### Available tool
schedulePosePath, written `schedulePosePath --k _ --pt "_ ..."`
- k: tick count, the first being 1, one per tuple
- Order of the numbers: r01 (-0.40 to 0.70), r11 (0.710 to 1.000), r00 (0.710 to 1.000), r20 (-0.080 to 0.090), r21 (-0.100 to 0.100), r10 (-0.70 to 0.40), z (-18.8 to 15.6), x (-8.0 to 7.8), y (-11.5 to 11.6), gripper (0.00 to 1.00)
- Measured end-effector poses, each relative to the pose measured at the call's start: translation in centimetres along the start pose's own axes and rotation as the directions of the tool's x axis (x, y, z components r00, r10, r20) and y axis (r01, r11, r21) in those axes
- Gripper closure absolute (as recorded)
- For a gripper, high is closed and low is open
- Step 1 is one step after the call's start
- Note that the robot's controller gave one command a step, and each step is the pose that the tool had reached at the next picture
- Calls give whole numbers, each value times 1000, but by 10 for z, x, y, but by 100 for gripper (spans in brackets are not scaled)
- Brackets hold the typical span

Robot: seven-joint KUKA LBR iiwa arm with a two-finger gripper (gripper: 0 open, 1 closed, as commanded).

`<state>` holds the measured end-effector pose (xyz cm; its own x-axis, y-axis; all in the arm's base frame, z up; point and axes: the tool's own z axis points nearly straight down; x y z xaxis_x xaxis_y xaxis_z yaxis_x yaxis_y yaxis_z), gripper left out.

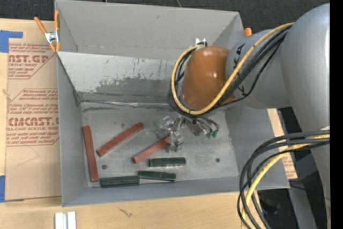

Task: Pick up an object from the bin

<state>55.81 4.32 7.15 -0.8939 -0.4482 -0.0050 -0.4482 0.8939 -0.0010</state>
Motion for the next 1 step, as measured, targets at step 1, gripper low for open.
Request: schedulePosePath --k 1 --pt "0 1000 1000 0 0 0 0 0 0 100"
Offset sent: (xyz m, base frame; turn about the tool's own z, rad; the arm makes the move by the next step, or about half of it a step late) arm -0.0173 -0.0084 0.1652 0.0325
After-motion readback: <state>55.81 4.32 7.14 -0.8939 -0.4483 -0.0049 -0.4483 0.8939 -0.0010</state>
